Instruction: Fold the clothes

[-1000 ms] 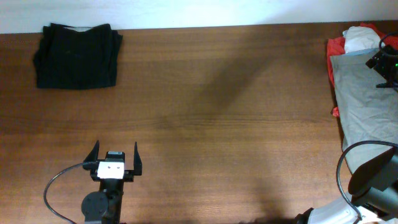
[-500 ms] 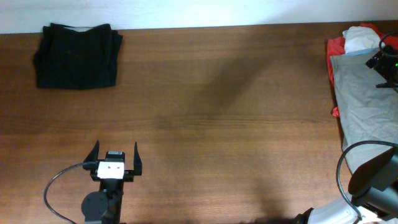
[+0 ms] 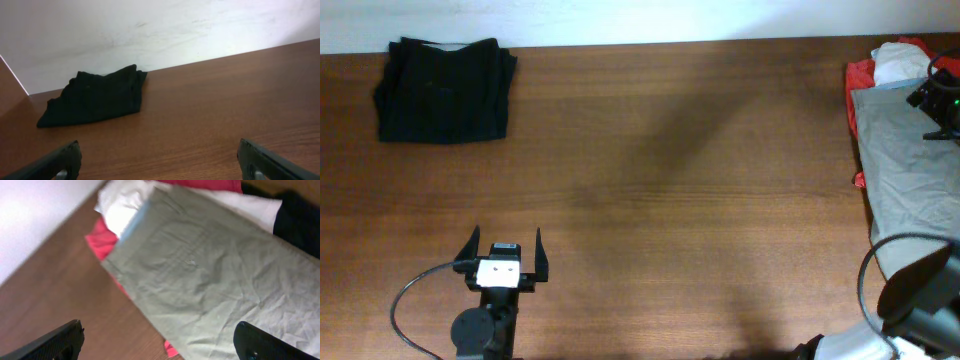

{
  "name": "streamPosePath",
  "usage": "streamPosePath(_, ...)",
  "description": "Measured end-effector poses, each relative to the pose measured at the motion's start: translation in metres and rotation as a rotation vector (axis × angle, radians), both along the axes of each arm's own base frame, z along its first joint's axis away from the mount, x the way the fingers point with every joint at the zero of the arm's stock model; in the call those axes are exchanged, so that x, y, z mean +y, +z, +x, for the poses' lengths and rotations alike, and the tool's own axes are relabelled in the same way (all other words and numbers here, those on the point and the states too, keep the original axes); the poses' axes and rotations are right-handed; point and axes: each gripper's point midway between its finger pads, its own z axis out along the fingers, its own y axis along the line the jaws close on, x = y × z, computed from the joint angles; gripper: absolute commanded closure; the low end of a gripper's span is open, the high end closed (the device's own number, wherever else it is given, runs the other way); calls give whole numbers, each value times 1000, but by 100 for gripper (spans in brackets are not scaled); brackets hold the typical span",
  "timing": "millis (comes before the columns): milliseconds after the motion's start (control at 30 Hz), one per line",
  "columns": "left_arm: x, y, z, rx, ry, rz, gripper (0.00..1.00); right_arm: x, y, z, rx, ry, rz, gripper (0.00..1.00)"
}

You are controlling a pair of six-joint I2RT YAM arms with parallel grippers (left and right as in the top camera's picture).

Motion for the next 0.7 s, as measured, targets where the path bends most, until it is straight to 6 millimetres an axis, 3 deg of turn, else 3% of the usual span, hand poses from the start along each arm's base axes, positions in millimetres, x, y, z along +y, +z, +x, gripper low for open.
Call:
streamPosePath(100, 0, 0, 0, 0, 0, 0, 1, 27, 56, -7, -109, 42, -60, 1)
streamPosePath(167, 0, 0, 0, 0, 0, 0, 1, 61, 113, -20, -229, 97, -119, 1)
streamPosePath(200, 0, 0, 0, 0, 0, 0, 1, 84, 146, -32, -304, 135, -151, 1)
streamPosePath(267, 0, 0, 0, 0, 0, 0, 1, 118, 190, -54, -416, 192, -190, 1)
streamPosePath(333, 0, 0, 0, 0, 0, 0, 1, 160, 240, -93, -561, 273, -227, 1)
streamPosePath(467, 0, 0, 0, 0, 0, 0, 1, 187, 286, -152, -722, 306, -276, 1)
streamPosePath(567, 0, 0, 0, 0, 0, 0, 1, 194, 307, -189, -803, 301, -308, 1)
streamPosePath(633, 0, 0, 0, 0, 0, 0, 1, 198, 308, -208, -818, 300, -315, 1)
streamPosePath(700, 0, 0, 0, 0, 0, 0, 1, 201, 297, -223, -801, 300, -307, 2)
